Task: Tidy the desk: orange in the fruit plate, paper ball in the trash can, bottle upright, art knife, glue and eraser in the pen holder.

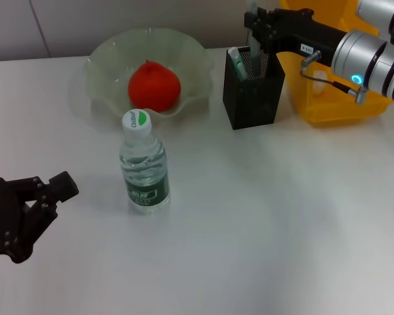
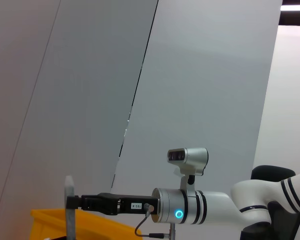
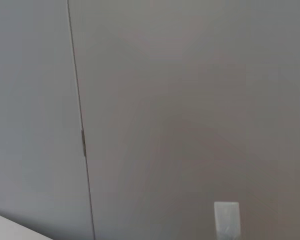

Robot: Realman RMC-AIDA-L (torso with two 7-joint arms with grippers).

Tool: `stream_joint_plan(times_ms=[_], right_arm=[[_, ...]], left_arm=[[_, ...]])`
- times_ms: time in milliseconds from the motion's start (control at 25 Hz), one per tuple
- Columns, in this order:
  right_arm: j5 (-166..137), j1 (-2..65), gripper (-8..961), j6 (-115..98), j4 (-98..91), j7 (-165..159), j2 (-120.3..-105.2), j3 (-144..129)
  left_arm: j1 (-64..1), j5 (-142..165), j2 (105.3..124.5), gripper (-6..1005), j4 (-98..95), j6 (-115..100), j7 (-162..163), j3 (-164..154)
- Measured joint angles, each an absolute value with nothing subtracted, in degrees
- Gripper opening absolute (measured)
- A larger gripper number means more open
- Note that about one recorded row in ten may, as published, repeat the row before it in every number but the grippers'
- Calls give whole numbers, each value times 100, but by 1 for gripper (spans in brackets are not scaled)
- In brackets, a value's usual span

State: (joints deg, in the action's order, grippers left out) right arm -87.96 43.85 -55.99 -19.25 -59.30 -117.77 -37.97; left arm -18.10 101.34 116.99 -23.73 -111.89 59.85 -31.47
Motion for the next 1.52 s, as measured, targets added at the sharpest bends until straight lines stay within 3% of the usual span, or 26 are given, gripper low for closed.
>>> stream_joint_plan(times_ms=[1360,1520], right_arm=[[-9034,4402,184,-5438,-1969,-6569,-11636,-4032],[-9012,4383,233,-5459,-1983,-6571,-11637,-4029]], left_arm=[[-1811,10125,11707,47,-2373,-11304,5958,-3095],[-1800,10125,11707,47,-2373,-11321,5953,-3093]])
